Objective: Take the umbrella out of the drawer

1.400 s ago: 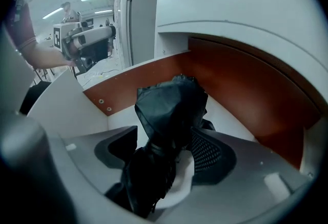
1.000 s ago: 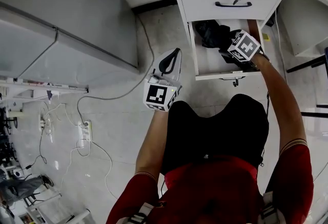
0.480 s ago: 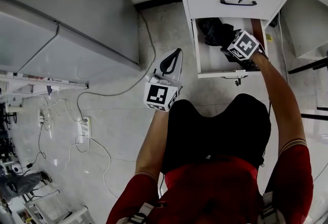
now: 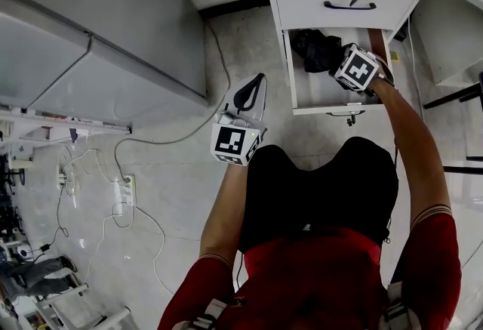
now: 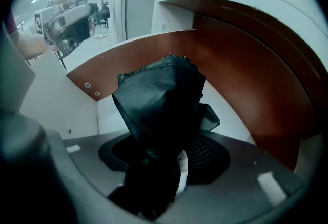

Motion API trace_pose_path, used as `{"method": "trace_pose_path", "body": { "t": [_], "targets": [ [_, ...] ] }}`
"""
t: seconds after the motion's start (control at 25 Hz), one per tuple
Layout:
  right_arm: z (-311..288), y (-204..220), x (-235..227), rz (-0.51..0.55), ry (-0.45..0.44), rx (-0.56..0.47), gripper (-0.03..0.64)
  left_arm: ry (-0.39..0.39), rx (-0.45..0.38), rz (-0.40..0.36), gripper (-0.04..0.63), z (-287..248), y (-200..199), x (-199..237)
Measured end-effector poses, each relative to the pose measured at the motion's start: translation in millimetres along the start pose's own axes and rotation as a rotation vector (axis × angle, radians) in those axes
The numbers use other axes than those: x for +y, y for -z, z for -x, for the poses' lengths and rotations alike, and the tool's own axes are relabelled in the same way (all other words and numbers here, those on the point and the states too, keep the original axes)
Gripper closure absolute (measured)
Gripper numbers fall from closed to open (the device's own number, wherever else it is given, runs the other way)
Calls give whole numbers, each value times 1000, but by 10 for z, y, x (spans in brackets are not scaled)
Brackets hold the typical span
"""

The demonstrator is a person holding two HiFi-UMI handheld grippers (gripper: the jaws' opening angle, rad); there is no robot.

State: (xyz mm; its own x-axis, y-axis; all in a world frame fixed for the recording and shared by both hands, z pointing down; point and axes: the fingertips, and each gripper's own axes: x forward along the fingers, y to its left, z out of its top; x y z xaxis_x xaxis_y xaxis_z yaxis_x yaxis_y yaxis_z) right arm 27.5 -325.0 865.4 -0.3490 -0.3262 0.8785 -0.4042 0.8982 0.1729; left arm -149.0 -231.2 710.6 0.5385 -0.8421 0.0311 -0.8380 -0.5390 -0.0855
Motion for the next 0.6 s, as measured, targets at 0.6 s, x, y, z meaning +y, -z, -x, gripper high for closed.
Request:
{"method": "trace_pose_path", "body": {
  "t": [0.6],
  "targets": [
    [488,-68,84,134,41,39,359,12,-40,8,591,-45,-124,10]
  ]
}}
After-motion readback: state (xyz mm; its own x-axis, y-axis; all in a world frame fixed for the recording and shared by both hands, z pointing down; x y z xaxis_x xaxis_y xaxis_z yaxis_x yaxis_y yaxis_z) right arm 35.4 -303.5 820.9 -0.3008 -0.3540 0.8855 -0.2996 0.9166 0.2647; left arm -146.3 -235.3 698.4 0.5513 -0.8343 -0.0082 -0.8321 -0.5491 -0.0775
